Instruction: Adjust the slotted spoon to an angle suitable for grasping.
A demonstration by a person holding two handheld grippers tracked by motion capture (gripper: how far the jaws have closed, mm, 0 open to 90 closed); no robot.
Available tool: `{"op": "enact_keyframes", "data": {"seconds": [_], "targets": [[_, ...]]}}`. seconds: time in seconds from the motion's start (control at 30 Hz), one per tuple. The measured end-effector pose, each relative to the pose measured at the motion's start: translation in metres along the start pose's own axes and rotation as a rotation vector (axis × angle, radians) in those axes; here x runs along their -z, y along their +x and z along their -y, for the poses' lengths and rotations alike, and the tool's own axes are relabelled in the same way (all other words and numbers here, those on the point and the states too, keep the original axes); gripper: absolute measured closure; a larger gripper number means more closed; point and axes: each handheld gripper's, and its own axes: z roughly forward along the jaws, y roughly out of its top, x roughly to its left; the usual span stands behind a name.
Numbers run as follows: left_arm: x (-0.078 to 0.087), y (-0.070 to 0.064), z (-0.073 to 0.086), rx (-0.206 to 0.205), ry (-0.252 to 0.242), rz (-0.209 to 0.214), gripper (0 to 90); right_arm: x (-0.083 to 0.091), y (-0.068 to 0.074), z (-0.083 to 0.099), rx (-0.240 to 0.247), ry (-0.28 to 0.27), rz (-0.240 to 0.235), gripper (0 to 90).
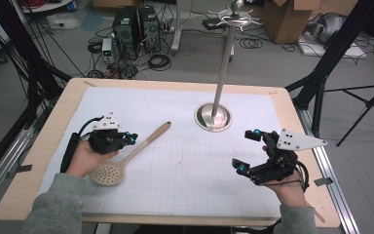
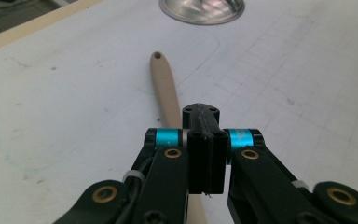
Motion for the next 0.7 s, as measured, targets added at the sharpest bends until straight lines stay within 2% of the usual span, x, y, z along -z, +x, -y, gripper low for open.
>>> {"op": "enact_keyframes", "data": {"seconds": [0.1,0.2,0.23,0.3,0.43,0.47,0.5,0.57,0.7], "targets": [[-0.008,0.003,-0.001,-0.013,0.034,-0.003,89.6,-0.001,0.001,-0.001,0.003,0.002,-0.004,0.3],[-0.015,0.006,0.002,0.0,0.038,0.019,89.5,-0.001,0.002,-0.002,0.009,-0.003,-0.009,0.4],[-0.017,0.007,0.002,-0.012,0.05,0.009,89.6,-0.001,0.003,-0.003,0.006,-0.004,-0.01,0.3],[-0.019,0.008,0.003,-0.007,0.049,0.01,89.6,0.001,0.003,-0.003,0.005,-0.01,-0.01,0.3],[-0.03,0.013,0.006,0.006,0.084,-0.01,89.6,0.002,0.001,-0.002,0.005,-0.011,-0.005,0.3],[-0.036,0.017,0.01,0.021,0.12,-0.018,89.5,0.002,0.001,-0.002,0.005,-0.011,-0.005,0.3],[-0.038,0.018,0.011,0.024,0.129,-0.022,89.5,0.002,0.002,-0.002,-0.001,-0.012,-0.007,0.3],[-0.04,0.019,0.012,0.025,0.129,-0.021,89.6,0.003,0.001,-0.003,0.004,-0.018,-0.007,0.3],[-0.046,0.019,0.014,0.019,0.16,-0.02,89.5,0.005,0.001,-0.003,0.004,-0.021,-0.005,0.3]]}}
